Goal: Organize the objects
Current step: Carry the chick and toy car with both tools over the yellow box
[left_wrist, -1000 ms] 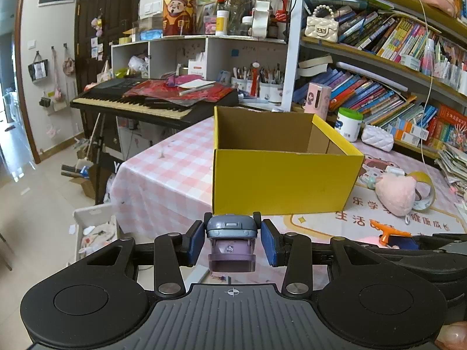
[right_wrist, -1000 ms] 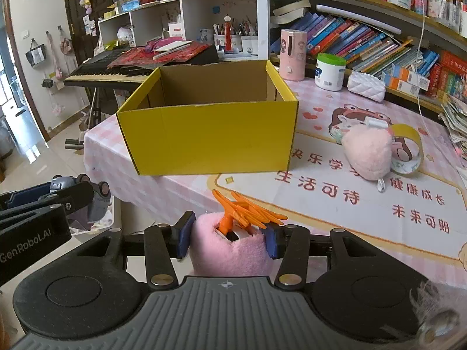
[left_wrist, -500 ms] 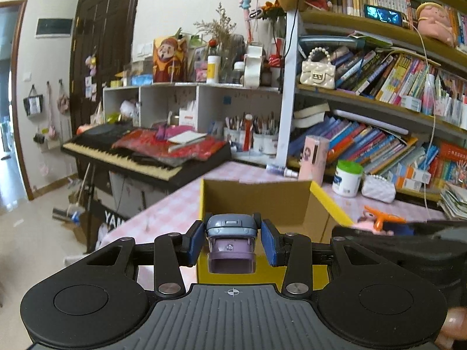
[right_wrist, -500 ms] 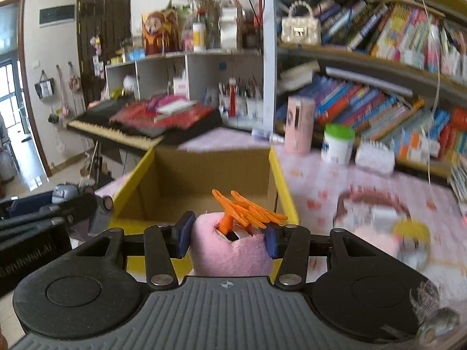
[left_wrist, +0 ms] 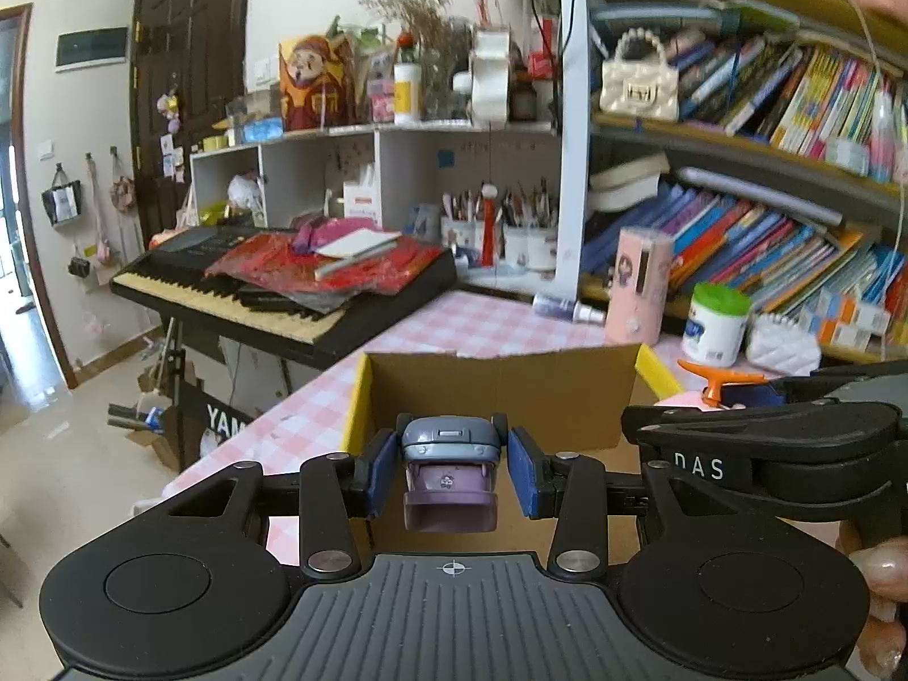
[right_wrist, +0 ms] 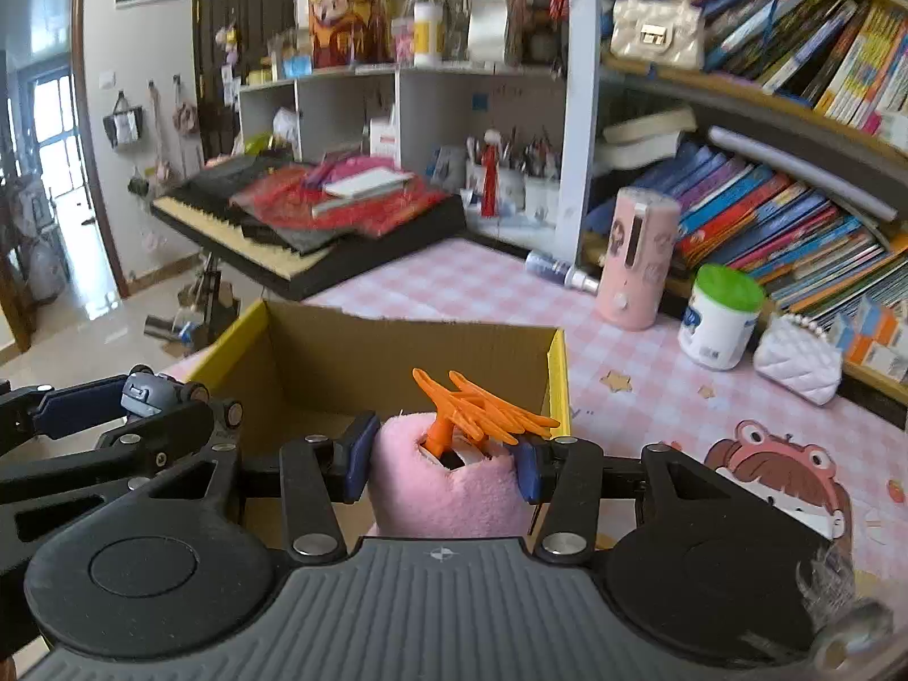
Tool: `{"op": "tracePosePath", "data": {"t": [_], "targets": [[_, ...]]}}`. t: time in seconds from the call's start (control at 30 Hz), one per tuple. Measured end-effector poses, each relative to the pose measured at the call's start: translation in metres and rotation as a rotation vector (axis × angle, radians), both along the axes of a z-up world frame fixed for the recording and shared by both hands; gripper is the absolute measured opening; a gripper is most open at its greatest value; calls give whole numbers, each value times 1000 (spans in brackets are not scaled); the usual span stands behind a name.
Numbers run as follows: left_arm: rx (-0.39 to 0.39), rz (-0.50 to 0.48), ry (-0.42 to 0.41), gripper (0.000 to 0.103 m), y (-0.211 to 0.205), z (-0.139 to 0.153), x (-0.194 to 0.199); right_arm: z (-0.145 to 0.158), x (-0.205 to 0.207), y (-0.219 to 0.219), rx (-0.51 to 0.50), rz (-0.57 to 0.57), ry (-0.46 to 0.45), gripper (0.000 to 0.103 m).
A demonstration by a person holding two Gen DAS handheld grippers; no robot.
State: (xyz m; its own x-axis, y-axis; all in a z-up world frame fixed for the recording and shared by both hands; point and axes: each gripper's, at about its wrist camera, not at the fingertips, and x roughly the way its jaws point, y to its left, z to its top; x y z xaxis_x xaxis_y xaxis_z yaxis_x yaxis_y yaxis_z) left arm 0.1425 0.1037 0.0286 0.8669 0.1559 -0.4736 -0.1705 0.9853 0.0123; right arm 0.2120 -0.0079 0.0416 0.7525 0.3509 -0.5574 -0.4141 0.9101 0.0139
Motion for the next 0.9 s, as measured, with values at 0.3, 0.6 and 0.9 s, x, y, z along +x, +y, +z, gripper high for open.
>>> {"op": "tracePosePath", "data": {"t": [0.3,0.6,0.9], "targets": [[24,29,134,40,-5,-25,35,-33,37,8,-120,93,72,46],[-18,63,250,40,3,-45,53,-55,54,20,-234,220,120,46],[15,71,277,40,-1,-50,59,-61,58,29,-322,285,121,46]]}}
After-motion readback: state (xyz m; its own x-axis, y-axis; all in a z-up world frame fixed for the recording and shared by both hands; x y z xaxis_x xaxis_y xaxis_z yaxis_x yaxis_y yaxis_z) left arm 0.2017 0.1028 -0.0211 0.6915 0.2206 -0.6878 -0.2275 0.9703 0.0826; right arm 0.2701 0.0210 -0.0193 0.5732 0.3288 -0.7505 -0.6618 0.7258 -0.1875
